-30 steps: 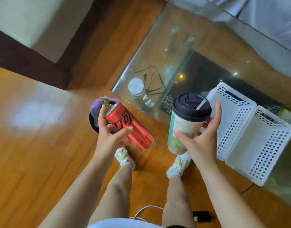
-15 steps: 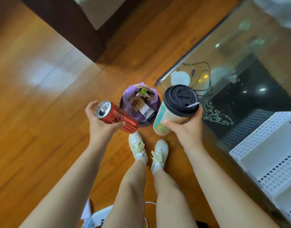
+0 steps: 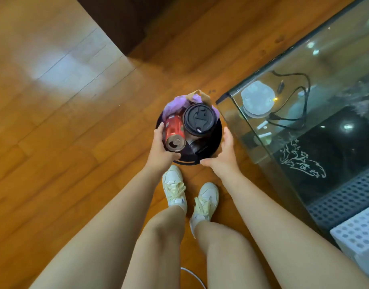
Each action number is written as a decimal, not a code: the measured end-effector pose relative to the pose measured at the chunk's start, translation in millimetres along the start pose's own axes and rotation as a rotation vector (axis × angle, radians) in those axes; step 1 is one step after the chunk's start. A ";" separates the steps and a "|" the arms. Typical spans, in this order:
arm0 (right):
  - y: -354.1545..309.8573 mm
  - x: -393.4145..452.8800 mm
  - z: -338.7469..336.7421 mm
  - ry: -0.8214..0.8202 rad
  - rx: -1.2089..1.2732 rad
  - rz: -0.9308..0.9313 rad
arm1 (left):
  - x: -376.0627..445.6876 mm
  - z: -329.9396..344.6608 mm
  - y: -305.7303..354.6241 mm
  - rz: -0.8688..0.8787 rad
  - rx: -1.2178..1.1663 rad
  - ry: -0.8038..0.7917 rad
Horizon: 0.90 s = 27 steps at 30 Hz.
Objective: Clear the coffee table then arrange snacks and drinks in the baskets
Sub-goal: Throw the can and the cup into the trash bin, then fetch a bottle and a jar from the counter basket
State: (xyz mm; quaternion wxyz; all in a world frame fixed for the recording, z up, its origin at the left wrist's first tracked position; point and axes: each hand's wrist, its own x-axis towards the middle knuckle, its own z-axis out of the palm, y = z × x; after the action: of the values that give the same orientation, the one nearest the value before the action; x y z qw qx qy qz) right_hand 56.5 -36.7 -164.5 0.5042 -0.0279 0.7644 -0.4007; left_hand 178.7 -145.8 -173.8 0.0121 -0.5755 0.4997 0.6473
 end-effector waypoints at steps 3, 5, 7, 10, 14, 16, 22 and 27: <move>9.4 -15.1 -9.3 -0.023 -0.124 0.146 | -15.7 -6.8 -3.3 -0.203 0.024 0.003; 11.3 -29.1 -18.5 -0.032 -0.170 0.178 | -29.8 -11.1 -2.5 -0.282 0.015 0.021; 6.4 -46.6 -28.3 -0.043 -0.219 0.212 | -46.6 -14.9 3.5 -0.323 0.003 0.028; -6.9 -76.0 -43.4 -0.086 -0.228 0.261 | -77.2 -18.4 18.7 -0.361 -0.013 0.039; -32.7 -121.9 -62.4 -0.142 -0.269 0.308 | -125.2 -23.5 40.9 -0.413 -0.038 0.025; -47.5 -146.9 -70.4 -0.146 -0.294 0.302 | -152.3 -27.5 54.3 -0.444 -0.071 0.004; -92.2 -226.8 -86.0 -0.121 -0.289 0.275 | -245.5 -45.0 92.4 -0.423 -0.113 0.042; -120.9 -285.2 -93.4 -0.070 -0.292 0.272 | -322.0 -63.6 107.9 -0.358 -0.208 0.159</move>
State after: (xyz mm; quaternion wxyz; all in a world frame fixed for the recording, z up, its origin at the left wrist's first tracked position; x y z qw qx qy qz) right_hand 78.4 63.4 142.4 0.5707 -0.0111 0.7931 -0.2128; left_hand 270.2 -61.7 148.7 0.0281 -0.7022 0.3197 0.6355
